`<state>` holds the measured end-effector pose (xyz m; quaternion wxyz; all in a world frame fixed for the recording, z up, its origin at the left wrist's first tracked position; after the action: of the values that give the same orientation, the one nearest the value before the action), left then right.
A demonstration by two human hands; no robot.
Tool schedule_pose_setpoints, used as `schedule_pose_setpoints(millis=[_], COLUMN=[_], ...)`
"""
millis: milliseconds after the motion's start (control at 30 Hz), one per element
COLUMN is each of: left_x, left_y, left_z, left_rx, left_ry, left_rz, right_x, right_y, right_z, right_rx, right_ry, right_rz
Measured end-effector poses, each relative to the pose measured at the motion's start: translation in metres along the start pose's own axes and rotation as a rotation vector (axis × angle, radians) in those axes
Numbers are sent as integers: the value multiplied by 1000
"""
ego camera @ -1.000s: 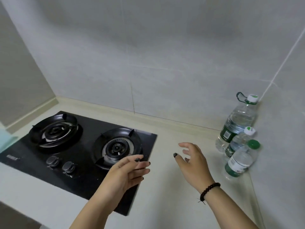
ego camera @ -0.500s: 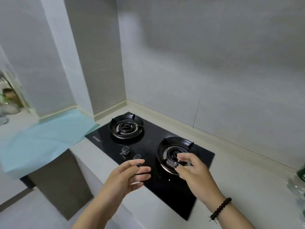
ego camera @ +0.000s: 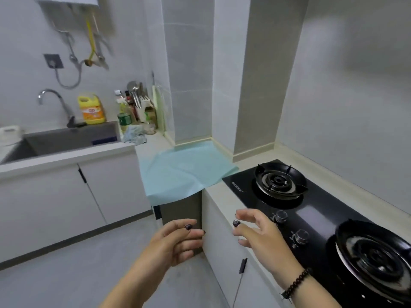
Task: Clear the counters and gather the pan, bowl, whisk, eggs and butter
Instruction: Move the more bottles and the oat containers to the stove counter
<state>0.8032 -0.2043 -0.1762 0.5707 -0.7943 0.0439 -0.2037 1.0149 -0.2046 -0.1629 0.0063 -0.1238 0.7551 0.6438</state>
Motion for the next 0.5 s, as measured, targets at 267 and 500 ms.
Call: schedule_pose_setpoints(millis=[267, 500], left_x=[-123, -216], left_y=[-8, -14], left_z=[-54, -74], left_rx=[53, 114], left_ry=[-344, -598], left_rz=[-127, -235], right_x=[123, 231], right_y=[31, 48], right_z=[92, 171], right_rx=[-6, 29], right_ry=[309, 593], right_rz=[-39, -53])
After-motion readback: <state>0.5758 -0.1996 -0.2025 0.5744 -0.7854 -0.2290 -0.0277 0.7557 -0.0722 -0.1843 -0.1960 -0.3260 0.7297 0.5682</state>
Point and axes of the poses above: each hand's wrist, its own z-axis towards the middle knuckle, its own x-axis out of the palm, y = z × x, the point moved 4 cm from there along z, towards the middle knuckle, and after that the axes turned 14 degrees about y, right-handed, at the moved point
